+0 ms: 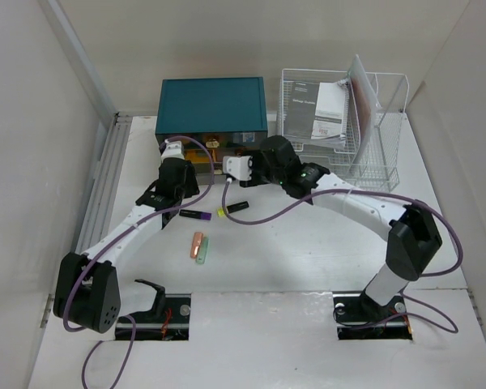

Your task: Organize the desk

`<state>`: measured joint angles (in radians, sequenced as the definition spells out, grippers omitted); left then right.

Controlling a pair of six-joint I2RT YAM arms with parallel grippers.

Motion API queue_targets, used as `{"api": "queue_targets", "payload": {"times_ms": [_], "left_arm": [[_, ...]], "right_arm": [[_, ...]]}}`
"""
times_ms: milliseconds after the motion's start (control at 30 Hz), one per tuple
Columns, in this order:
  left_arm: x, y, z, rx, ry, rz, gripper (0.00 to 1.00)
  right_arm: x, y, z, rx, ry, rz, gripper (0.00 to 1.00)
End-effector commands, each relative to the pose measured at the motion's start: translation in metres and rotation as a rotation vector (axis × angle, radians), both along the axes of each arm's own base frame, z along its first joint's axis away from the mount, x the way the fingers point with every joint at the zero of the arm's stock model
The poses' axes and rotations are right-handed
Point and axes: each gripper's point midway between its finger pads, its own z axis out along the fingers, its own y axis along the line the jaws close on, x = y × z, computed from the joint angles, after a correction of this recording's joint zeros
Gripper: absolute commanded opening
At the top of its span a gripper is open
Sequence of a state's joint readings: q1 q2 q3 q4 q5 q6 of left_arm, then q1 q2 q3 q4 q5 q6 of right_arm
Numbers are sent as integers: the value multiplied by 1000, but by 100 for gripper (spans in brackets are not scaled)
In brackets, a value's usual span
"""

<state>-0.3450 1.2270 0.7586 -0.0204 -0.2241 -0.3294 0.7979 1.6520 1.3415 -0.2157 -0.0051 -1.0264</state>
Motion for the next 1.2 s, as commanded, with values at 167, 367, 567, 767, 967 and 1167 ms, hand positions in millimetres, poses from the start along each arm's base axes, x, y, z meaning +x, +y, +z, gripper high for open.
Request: {"api": "queue_targets", "payload": {"times_ms": [167,367,567,767,967,1167], "left_arm": [[-9,-31,10,-118,-13,-107,0],[-13,-30,12,-127,-17,-102,0],[-19,-29,15,-134,-19,-110,0],[-22,-32,14,-146,-14,-129,0],[-25,-33,10,-148,-3,-136,0],[-27,-39,10,-148,-2,-154,0]], "right_arm": [[-20,47,46,232,155,159,7],[-17,78,50,305,269,195,7],[-5,92,51,364,346,157,7],[-4,108,64,460,412,153,7],[3,123,81,577,465,128,5],[12,140,84,647,523,112,3]]}}
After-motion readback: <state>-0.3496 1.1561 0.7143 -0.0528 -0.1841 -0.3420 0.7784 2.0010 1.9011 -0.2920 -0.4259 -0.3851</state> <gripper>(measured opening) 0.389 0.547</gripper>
